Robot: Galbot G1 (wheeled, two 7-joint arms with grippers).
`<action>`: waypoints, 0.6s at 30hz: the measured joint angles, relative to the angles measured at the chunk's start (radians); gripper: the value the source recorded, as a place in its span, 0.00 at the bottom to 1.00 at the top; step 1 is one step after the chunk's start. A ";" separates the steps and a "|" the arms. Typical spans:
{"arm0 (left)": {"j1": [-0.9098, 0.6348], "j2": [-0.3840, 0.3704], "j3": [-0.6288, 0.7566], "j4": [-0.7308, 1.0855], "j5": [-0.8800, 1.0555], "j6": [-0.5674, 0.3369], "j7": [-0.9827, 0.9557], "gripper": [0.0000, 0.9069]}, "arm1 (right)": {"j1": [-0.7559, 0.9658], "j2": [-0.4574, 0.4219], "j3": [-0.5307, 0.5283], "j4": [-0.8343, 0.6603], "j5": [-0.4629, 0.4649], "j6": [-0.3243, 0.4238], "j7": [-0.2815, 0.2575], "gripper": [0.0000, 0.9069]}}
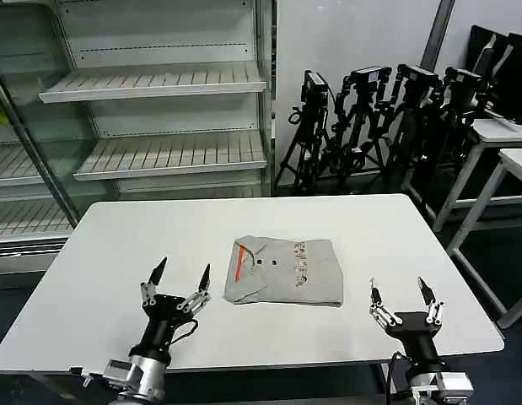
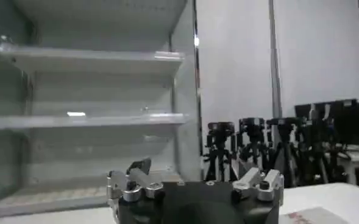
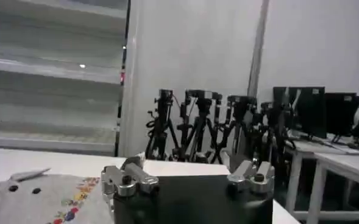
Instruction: Fold and organize the clothes.
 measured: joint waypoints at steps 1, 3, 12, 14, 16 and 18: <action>0.005 0.000 -0.003 -0.002 0.008 -0.003 0.001 1.00 | 0.003 0.000 -0.002 -0.003 -0.001 0.002 0.001 1.00; 0.017 -0.002 -0.006 -0.003 0.019 -0.007 0.003 1.00 | 0.008 0.000 -0.004 -0.008 -0.002 0.006 0.002 1.00; 0.059 -0.020 -0.013 -0.027 0.058 -0.019 0.009 1.00 | 0.023 0.001 -0.013 -0.022 -0.007 0.021 -0.001 1.00; 0.066 -0.024 -0.016 -0.032 0.063 -0.021 0.009 1.00 | 0.022 0.000 -0.016 -0.022 -0.009 0.025 -0.001 1.00; 0.072 -0.028 -0.016 -0.035 0.068 -0.023 0.010 1.00 | 0.019 -0.001 -0.017 -0.021 -0.010 0.025 0.001 1.00; 0.073 -0.030 -0.017 -0.035 0.071 -0.023 0.011 1.00 | 0.020 -0.003 -0.017 -0.017 -0.011 0.024 0.001 1.00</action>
